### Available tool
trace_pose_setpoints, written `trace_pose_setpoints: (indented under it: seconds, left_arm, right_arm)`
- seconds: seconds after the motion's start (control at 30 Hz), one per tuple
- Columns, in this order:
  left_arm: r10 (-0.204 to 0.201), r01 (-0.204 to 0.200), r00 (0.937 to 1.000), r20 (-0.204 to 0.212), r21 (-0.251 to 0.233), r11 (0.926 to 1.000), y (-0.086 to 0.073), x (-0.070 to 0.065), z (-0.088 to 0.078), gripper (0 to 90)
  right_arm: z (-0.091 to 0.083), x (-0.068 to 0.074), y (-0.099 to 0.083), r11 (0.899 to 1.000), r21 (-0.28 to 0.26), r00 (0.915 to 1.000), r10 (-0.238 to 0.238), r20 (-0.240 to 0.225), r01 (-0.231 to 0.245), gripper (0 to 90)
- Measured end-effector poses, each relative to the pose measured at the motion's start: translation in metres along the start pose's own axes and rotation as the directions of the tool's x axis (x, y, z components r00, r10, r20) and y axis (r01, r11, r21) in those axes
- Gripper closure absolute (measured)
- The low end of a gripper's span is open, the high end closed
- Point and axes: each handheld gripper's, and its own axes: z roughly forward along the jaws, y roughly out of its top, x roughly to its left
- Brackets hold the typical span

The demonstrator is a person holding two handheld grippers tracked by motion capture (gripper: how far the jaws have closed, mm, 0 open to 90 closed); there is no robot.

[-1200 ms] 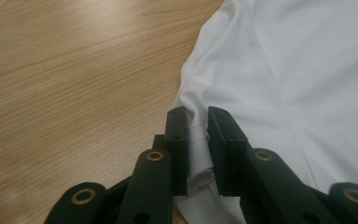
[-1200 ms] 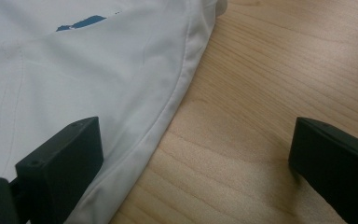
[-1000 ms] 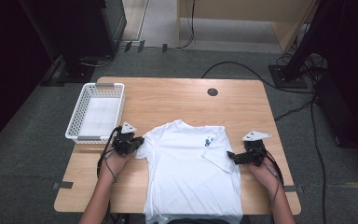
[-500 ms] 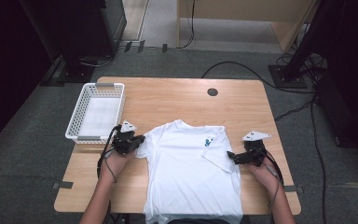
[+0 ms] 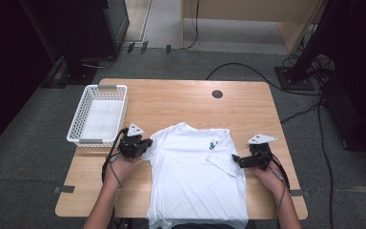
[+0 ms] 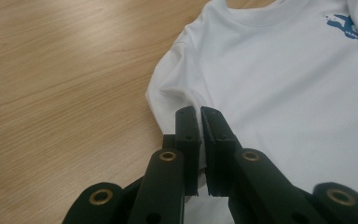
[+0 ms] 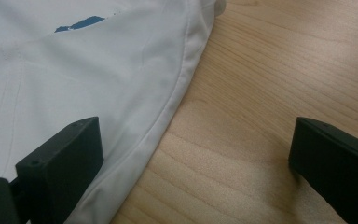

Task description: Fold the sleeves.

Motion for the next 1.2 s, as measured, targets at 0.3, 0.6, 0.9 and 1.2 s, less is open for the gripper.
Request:
trace_pose_setpoints:
  seconds: [0.3, 0.6, 0.9, 1.2]
  left_arm:
    - [0.003, -0.003, 0.9998, 0.017, 0.018, 0.9998, 0.004, -0.012, 0.003, 88.1]
    - [0.035, -0.036, 0.9985, 0.041, 0.023, 0.9991, 0.008, -0.027, 0.005, 88.1]
    - [0.079, -0.08, 0.995, 0.061, 0.029, 0.9963, 0.012, -0.042, 0.008, 88.1]
    - [0.108, -0.111, 0.991, 0.079, 0.034, 0.9932, 0.013, -0.056, 0.011, 88.1]
  right_arm:
    - [0.0, 0.0, 0.0, 1.0, 0.0, 1.0, 0.001, 0.001, -0.001, 3.0]
    - [0.0, 0.0, 0.0, 1.0, 0.0, 1.0, 0.001, 0.002, -0.001, 3.1]
    - [0.0, 0.0, 0.0, 1.0, 0.0, 1.0, 0.001, 0.002, -0.001, 3.1]
    - [0.0, 0.0, 0.0, 1.0, 0.0, 1.0, 0.002, 0.002, -0.002, 3.1]
